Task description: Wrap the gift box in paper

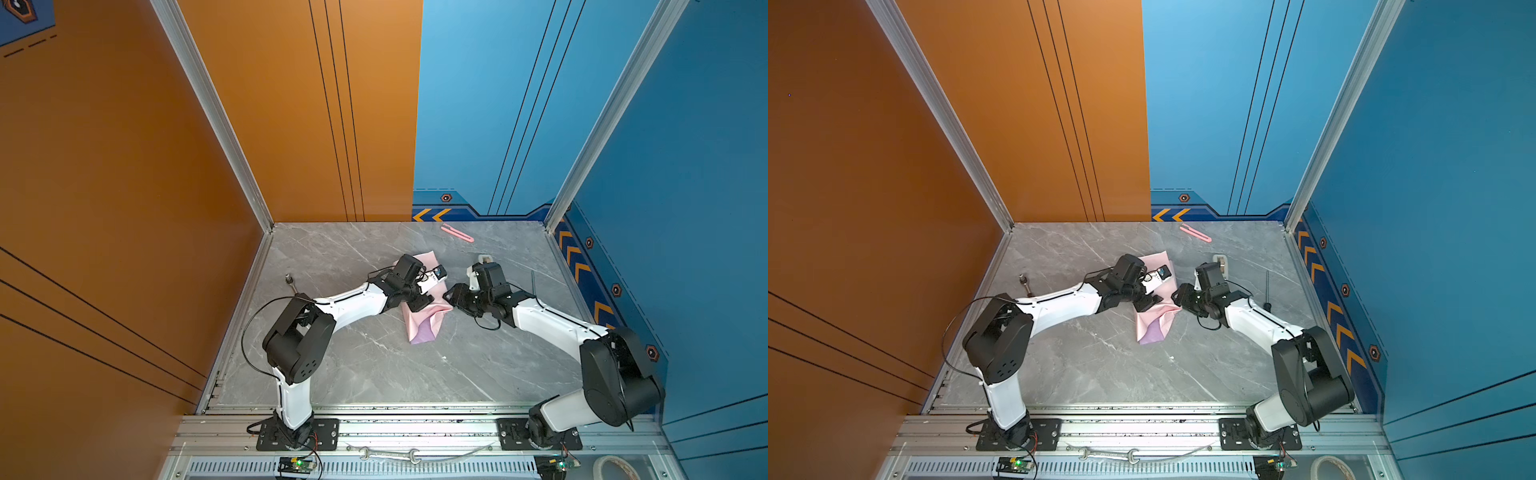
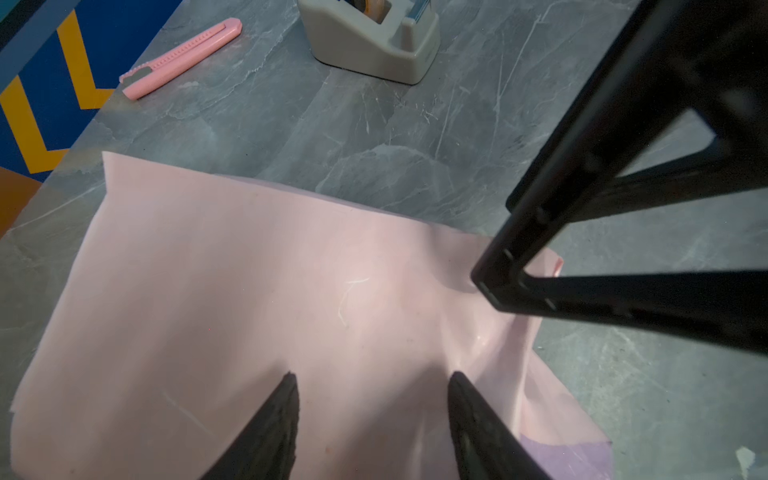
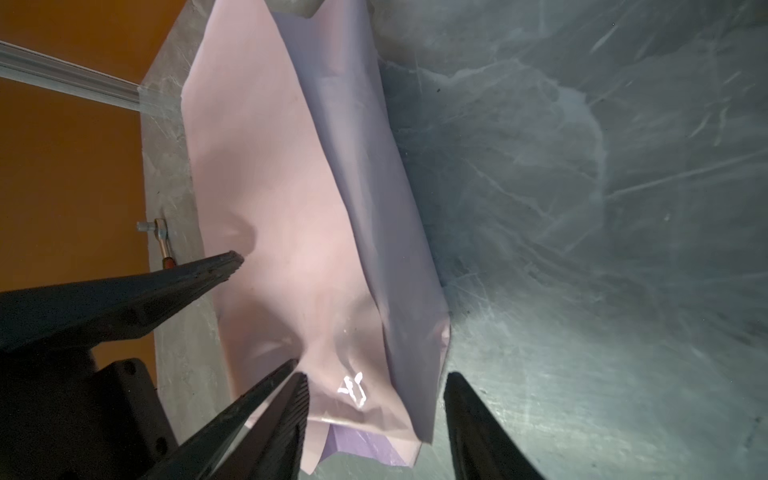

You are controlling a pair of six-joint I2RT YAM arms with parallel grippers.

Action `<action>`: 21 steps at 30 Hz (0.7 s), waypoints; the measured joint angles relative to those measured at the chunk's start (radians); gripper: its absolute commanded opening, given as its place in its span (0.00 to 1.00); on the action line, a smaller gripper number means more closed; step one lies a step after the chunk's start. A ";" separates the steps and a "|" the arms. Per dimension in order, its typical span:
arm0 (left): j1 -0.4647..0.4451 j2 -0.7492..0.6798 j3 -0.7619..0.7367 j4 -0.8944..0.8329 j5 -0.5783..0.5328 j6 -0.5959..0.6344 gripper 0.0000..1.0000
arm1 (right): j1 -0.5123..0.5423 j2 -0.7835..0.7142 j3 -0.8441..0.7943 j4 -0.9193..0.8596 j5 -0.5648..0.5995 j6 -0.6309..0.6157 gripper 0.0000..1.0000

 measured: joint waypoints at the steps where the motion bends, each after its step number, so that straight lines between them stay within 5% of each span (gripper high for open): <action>1: 0.003 -0.002 0.000 0.001 0.011 -0.008 0.65 | 0.000 0.012 0.012 -0.018 0.009 -0.013 0.50; 21: 0.019 0.048 0.071 -0.110 0.156 -0.009 0.68 | 0.001 0.045 0.024 -0.084 0.048 -0.076 0.51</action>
